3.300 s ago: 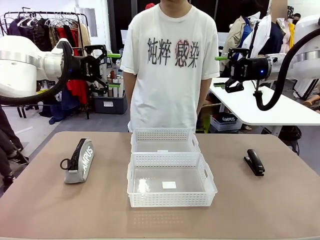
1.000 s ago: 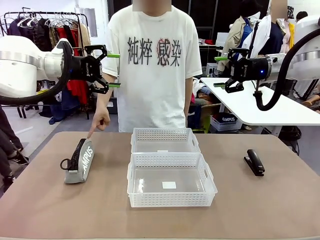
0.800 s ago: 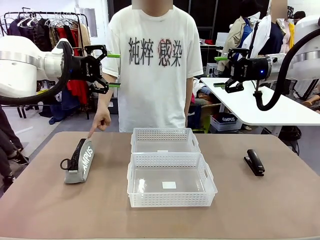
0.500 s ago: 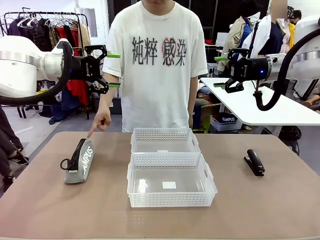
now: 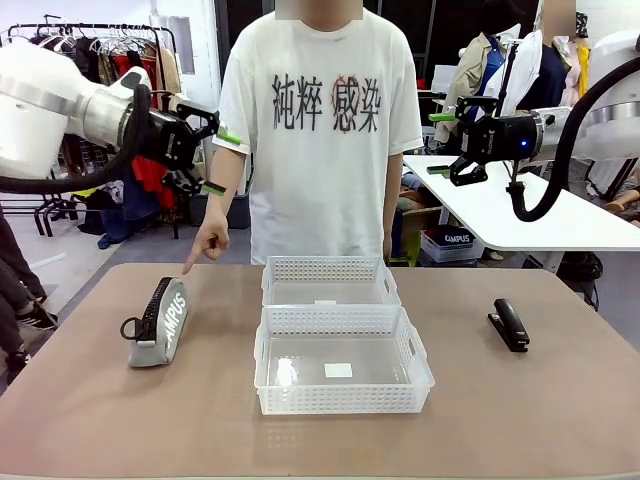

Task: Distribute items into two baskets.
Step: Pick up the Pencil pouch that the person points to.

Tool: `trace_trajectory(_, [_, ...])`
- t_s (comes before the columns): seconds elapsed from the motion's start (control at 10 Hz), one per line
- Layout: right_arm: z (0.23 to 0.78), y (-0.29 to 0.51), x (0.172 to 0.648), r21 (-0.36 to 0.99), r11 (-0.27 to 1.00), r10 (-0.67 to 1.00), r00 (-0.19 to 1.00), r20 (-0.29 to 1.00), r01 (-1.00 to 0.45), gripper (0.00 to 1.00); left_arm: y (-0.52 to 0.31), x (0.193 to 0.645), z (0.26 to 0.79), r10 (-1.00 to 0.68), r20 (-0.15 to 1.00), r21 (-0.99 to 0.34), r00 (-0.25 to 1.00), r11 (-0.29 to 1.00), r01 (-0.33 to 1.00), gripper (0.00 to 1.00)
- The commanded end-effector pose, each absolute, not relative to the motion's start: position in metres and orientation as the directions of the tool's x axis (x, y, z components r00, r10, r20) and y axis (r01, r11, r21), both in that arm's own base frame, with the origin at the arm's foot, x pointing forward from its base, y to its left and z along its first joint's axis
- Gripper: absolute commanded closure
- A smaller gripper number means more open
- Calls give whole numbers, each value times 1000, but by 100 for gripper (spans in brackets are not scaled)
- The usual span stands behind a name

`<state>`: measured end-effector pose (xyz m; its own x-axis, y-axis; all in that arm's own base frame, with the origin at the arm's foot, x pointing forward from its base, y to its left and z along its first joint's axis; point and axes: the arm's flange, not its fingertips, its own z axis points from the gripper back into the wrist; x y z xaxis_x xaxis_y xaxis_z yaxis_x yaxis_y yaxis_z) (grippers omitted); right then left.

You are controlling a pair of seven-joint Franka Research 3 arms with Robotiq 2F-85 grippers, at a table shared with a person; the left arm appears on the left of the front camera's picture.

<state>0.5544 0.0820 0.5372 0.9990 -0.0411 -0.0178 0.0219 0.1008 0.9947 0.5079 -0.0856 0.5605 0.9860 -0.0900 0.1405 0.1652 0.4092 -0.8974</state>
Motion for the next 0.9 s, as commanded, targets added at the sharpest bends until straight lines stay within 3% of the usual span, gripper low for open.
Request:
trace_trajectory(0.0, [541,83,554,995,103,-49,999,-11,16,0,-89,510,572,-139,152,-753,979,625,206,0])
trace_trajectory(0.3, [541,83,554,995,103,-49,999,-11,16,0,-86,514,566,-166,208,-375,964,897,235,0])
trace_trajectory(0.6, [541,83,554,995,103,-49,999,-11,16,0,-85,515,544,-146,102,-149,984,976,161,0])
trace_trajectory(0.8, [541,83,554,995,103,-49,999,-11,16,0,-83,512,528,-67,135,-42,989,996,74,0])
